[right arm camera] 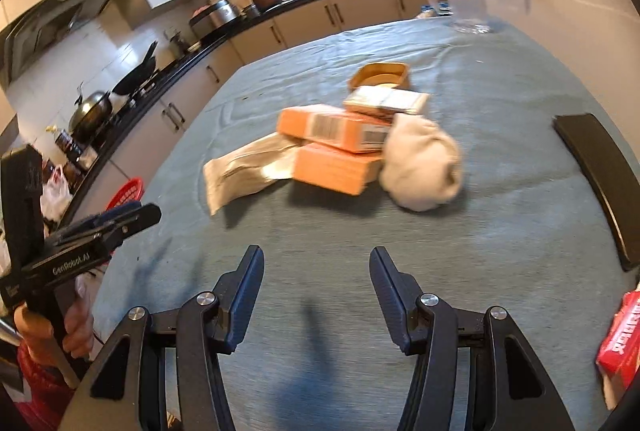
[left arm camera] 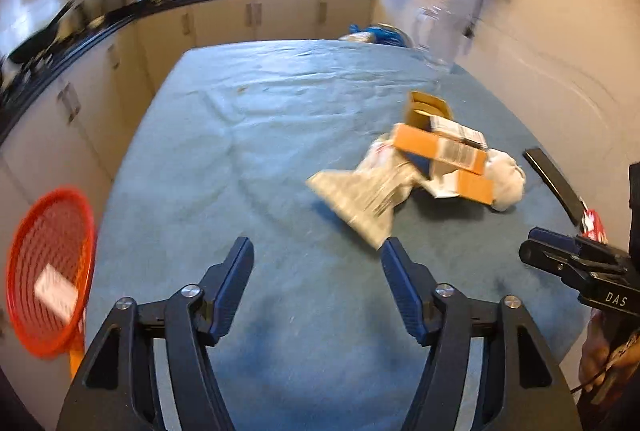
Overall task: Collect trash
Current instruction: 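Move both tools back to the table toward the white crumpled paper bag, then grasp the white paper bag with left tool while right tool grasps the white cloth ball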
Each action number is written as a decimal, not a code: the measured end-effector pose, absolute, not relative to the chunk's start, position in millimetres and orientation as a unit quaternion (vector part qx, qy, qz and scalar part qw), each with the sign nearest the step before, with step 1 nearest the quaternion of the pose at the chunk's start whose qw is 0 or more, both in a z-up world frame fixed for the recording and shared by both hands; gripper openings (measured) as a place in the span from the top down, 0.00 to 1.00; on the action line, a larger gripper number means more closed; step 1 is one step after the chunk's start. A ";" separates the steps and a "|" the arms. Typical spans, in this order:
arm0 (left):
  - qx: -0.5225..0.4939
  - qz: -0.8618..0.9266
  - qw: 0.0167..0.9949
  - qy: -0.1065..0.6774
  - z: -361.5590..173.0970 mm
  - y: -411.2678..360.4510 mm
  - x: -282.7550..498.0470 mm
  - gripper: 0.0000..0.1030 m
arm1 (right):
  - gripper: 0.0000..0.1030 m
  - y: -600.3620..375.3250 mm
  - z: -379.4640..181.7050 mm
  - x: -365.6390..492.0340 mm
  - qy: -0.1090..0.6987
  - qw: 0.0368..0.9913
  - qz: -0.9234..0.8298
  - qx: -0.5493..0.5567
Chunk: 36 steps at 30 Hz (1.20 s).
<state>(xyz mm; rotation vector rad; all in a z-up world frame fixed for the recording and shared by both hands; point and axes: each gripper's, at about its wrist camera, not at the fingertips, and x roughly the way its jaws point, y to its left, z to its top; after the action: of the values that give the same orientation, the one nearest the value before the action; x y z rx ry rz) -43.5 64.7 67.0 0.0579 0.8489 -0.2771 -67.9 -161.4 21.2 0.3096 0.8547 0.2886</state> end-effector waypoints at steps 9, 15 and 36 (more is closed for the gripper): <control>0.140 -0.174 0.882 0.416 59.3 4.0 14.2 0.24 | 0.42 -213.7 27.8 -57.1 0.407 0.889 0.082 0.190; 0.158 -0.182 0.867 0.437 36.4 -8.5 36.3 0.24 | 0.42 -229.0 22.9 -50.8 0.412 0.884 0.073 0.207; 0.091 -0.142 0.886 0.432 18.2 27.3 -16.6 0.55 | 0.42 -217.7 -3.8 1.0 0.435 0.872 0.077 0.211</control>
<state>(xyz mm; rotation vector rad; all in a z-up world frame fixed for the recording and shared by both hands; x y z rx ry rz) -16.6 27.3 18.2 0.1895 0.8987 -0.2955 1.0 -217.7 -3.8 0.4403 0.9099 0.1616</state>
